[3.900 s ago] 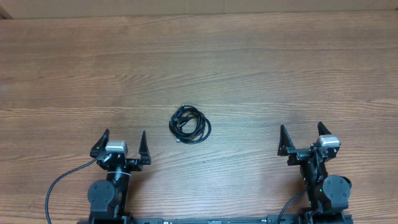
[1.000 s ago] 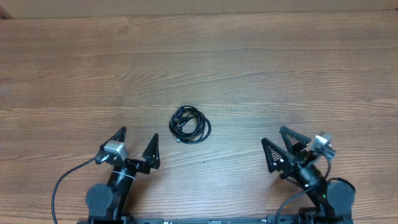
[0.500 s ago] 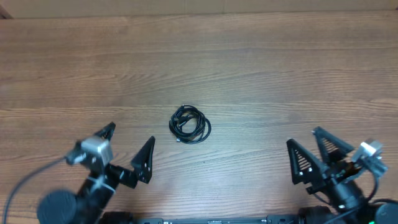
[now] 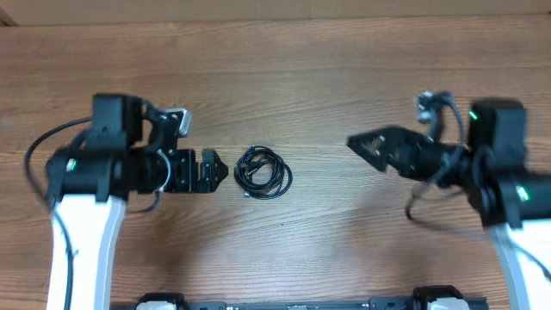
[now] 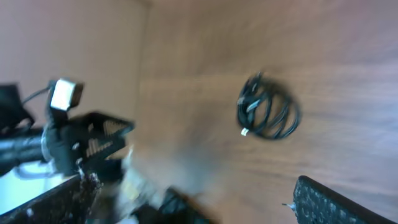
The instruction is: Untangle cables
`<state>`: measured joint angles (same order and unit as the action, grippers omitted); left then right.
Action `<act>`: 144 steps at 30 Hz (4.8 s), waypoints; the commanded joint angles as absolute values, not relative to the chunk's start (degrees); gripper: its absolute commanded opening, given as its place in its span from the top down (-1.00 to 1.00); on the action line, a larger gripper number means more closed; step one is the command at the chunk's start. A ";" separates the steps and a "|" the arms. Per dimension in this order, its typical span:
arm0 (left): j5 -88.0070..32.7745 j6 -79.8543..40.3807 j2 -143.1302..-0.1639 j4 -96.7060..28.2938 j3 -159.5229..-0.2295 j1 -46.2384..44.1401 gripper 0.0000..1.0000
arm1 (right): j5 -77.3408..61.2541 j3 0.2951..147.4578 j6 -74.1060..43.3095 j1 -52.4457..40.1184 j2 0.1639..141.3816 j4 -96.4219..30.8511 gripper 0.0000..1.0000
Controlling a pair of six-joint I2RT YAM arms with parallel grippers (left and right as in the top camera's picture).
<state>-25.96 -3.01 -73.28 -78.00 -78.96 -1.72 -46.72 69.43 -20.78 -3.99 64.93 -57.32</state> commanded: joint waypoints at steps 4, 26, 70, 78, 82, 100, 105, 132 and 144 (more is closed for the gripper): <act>-26.83 -3.44 -85.49 -79.94 -80.25 -1.13 -0.99 | -34.24 70.46 -29.78 -22.13 84.53 -55.35 -0.99; -17.82 -15.42 -88.73 -81.34 -80.18 8.56 -0.99 | -16.73 70.35 -40.71 -33.71 107.00 -32.51 0.07; -36.03 -5.06 -88.73 -83.88 -79.85 5.80 -0.99 | -60.25 85.86 -45.50 -26.70 87.99 -16.71 0.92; -39.68 -0.78 -88.73 -84.23 -79.85 5.15 -1.00 | -60.58 96.79 -57.41 -23.42 79.75 -13.52 0.92; -47.31 5.06 -88.73 -84.38 -79.85 3.95 -1.00 | -63.20 101.21 -58.83 -23.42 78.61 -10.44 0.92; -47.86 6.09 -88.73 -85.93 -79.85 3.33 -0.86 | -65.54 102.21 -78.52 -21.30 82.96 6.55 0.92; -47.86 6.22 -88.73 -85.38 -79.85 3.33 -1.00 | -64.66 102.17 -71.37 -19.75 83.07 3.62 0.92; -51.46 -17.17 -88.75 -73.17 -79.85 -3.27 -0.99 | -55.37 102.19 -99.83 -21.67 86.02 -1.98 0.92; -48.82 -38.81 -88.75 -61.39 -79.85 -6.46 -1.00 | -55.61 102.19 -98.54 -24.16 86.02 -1.76 0.93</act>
<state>-50.22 -30.72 -88.90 -61.98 -79.22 -5.15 -55.33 100.97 -98.96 -24.12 87.31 -2.20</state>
